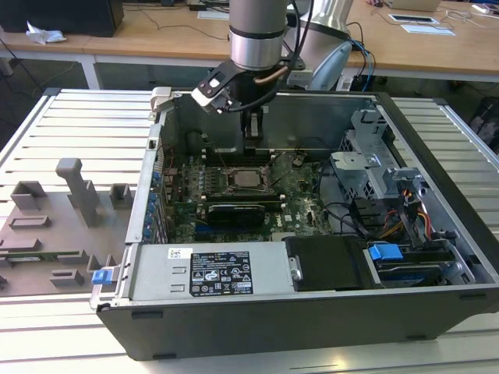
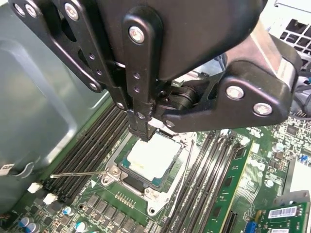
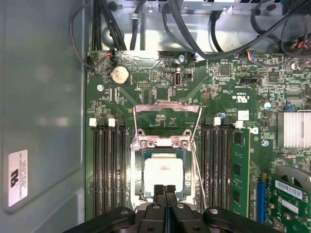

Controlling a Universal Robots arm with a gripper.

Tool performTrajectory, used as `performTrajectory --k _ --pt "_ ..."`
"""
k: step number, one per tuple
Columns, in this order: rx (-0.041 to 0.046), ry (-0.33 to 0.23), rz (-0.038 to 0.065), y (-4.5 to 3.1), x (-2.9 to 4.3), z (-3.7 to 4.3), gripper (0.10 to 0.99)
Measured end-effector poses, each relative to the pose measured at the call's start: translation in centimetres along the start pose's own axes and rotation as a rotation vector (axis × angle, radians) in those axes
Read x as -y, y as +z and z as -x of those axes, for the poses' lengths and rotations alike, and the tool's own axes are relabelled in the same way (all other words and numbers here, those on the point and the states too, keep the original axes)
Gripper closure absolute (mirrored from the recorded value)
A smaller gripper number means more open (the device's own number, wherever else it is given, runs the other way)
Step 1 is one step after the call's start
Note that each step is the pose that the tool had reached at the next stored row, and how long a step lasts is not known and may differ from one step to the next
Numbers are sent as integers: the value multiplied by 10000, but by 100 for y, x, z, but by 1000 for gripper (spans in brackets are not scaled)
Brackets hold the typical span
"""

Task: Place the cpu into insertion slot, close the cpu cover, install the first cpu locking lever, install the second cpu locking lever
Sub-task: 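Place the cpu into insertion slot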

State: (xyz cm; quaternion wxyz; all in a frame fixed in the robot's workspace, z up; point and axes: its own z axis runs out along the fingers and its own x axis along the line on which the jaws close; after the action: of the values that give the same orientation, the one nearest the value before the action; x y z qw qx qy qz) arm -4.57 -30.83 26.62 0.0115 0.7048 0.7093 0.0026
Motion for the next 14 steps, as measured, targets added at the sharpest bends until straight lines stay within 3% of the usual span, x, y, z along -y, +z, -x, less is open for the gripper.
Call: performTrajectory --k 12,14 --pt "0 0 0 -166 -3 2 980" --pt "0 0 0 -221 -4 3 980"
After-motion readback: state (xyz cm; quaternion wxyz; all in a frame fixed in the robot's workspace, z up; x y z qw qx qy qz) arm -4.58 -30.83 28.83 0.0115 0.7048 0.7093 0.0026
